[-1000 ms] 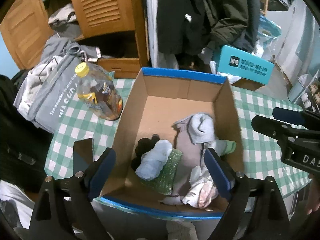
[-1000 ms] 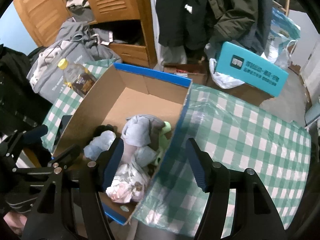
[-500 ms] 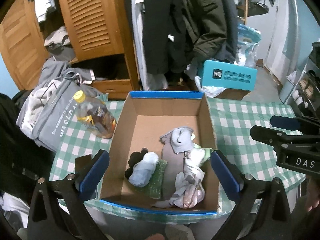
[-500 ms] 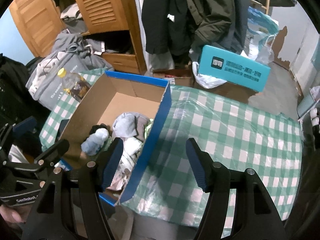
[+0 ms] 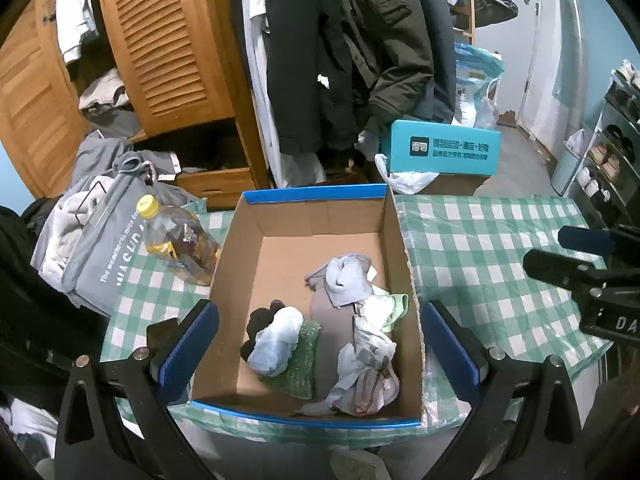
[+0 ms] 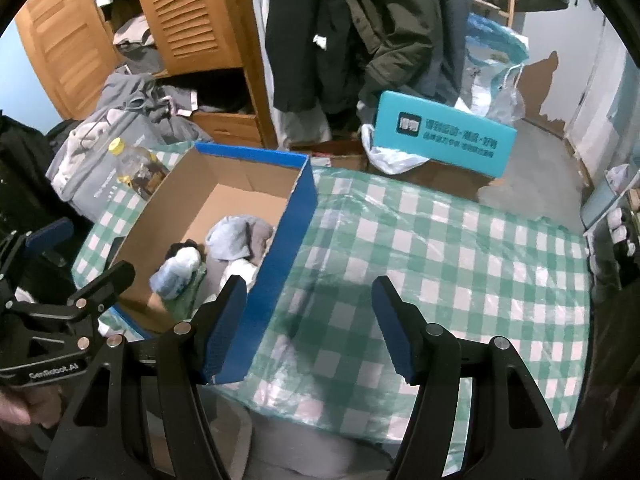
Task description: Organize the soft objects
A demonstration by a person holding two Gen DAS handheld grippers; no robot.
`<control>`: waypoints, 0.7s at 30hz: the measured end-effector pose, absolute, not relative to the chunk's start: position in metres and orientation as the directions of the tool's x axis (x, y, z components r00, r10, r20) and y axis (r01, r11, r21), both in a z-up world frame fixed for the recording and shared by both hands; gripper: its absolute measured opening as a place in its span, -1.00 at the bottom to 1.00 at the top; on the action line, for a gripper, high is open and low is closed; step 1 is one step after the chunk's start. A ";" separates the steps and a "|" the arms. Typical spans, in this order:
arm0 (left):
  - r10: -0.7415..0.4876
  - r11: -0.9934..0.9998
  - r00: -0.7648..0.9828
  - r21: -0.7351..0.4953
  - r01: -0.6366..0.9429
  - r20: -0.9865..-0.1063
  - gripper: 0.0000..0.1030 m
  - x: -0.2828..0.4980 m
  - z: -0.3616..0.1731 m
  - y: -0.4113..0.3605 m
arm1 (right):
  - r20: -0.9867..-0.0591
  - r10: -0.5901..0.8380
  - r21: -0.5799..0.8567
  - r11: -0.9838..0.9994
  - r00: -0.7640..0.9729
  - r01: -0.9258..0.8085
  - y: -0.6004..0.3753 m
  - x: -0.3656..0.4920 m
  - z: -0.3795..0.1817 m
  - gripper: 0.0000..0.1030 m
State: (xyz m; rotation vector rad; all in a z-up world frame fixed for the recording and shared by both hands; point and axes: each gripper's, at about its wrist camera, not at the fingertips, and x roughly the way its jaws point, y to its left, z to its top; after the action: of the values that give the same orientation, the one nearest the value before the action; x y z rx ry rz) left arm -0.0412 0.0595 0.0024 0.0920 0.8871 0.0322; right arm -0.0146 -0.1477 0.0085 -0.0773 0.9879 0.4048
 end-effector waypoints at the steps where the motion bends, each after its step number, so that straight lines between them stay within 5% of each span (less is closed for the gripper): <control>1: 0.066 0.996 0.632 0.094 0.010 -0.772 0.98 -0.041 0.002 0.059 | -0.822 0.301 0.122 0.923 0.484 -0.366 -0.148 -0.015 0.010 0.25; 21: 0.058 0.996 0.615 0.090 0.021 -0.786 0.98 -0.041 -0.003 0.056 | -0.828 0.300 0.124 0.922 0.474 -0.367 -0.147 -0.015 0.006 0.25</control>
State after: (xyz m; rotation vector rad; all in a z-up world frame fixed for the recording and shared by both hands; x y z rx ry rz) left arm -0.0414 0.0557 -0.0031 0.0937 0.9081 0.0214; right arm -0.0147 -0.1468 0.0058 -0.0741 0.9973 0.4086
